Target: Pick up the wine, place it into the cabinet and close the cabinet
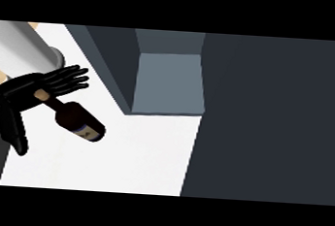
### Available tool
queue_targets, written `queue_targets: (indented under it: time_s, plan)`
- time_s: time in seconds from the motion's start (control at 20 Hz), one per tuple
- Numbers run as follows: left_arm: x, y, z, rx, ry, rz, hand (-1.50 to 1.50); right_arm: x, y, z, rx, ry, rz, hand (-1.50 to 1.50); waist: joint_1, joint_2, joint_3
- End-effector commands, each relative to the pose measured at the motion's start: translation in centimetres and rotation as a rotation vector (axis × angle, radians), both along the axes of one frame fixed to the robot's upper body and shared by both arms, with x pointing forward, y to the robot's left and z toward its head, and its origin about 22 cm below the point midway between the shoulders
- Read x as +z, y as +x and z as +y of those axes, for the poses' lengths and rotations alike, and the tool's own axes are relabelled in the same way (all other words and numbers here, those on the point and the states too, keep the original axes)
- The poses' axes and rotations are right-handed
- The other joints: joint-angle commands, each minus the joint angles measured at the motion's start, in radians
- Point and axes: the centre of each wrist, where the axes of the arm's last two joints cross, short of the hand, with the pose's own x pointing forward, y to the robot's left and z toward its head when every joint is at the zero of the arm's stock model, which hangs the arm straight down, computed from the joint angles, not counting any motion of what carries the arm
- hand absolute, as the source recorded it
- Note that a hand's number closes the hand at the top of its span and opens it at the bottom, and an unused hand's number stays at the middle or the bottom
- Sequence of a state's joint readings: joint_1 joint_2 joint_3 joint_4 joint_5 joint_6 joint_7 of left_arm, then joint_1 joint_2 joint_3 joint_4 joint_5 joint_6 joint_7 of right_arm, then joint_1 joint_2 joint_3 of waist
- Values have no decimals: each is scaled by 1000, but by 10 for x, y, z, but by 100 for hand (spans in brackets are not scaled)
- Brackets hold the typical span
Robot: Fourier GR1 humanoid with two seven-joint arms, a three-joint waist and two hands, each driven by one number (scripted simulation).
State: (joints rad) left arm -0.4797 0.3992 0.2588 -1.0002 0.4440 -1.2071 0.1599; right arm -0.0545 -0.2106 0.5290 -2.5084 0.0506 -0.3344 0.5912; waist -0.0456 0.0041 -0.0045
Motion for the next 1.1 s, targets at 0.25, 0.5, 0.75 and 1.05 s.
queue_targets:
  time_s: [0.25,0.5,0.75,1.05]
  plan:
    - [-17,2,-10,-68,-9,-22,-150,19,-31,-11,-9,27,-79,-150,-9,3,-1]
    - [-35,-6,-13,-47,-2,2,-150,21,-33,-16,-5,14,-86,-150,-22,5,-2]
    - [-53,-8,-21,-100,-5,60,-150,11,-24,-4,21,13,-70,-150,-15,5,-1]
    - [-76,-9,-35,-109,-9,138,-150,11,-22,-4,4,16,-76,-150,-23,5,-3]
